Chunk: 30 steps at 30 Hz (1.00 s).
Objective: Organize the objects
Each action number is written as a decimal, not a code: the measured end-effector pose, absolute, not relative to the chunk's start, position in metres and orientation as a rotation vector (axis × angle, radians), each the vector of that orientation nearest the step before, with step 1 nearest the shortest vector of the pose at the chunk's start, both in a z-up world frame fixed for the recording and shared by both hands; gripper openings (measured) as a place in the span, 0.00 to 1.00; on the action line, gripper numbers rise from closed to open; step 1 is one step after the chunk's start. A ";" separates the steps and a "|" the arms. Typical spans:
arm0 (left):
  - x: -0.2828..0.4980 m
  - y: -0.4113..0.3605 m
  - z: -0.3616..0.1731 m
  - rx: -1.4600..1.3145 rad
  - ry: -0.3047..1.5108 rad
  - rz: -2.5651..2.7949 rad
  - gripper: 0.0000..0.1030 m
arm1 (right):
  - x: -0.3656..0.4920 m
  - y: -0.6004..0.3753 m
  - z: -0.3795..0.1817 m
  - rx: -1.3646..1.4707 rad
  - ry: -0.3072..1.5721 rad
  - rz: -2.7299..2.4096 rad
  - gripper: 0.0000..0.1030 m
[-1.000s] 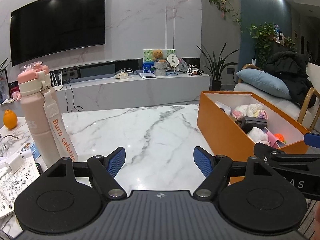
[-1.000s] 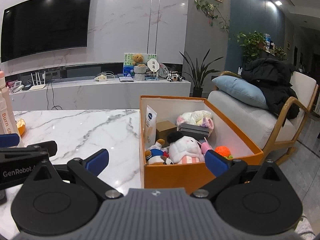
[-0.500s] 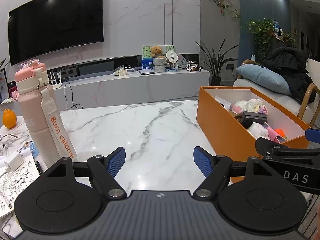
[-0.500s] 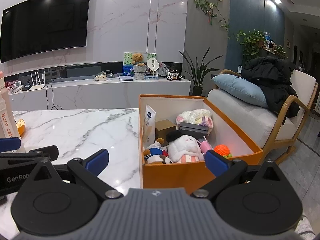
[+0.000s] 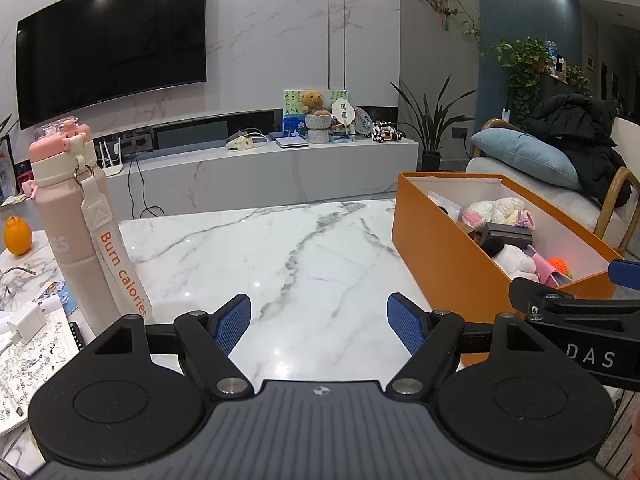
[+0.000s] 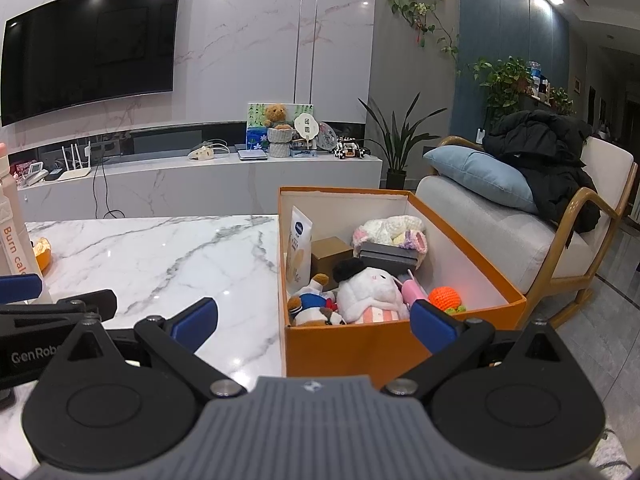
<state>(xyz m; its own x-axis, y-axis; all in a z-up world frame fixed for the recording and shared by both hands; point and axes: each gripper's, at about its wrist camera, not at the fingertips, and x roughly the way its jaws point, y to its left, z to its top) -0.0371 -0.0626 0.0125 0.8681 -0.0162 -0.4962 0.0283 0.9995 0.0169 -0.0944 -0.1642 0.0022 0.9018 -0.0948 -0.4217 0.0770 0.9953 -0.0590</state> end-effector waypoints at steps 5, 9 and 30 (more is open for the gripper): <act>-0.037 -0.065 0.012 0.022 0.520 -0.017 0.86 | -0.094 -0.165 0.002 -0.035 0.443 -0.085 0.99; -0.037 -0.065 0.012 0.023 0.521 -0.016 0.86 | -0.094 -0.166 0.001 -0.033 0.444 -0.081 0.99; -0.036 -0.065 0.012 0.023 0.526 -0.015 0.86 | -0.094 -0.167 -0.001 -0.050 0.448 -0.082 0.99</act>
<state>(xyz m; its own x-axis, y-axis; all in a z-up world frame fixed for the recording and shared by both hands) -0.0365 -0.0646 0.0120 0.8646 -0.0084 -0.5025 0.0204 0.9996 0.0182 -0.0935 -0.1668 -0.0008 0.8981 -0.0905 -0.4304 0.0683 0.9954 -0.0667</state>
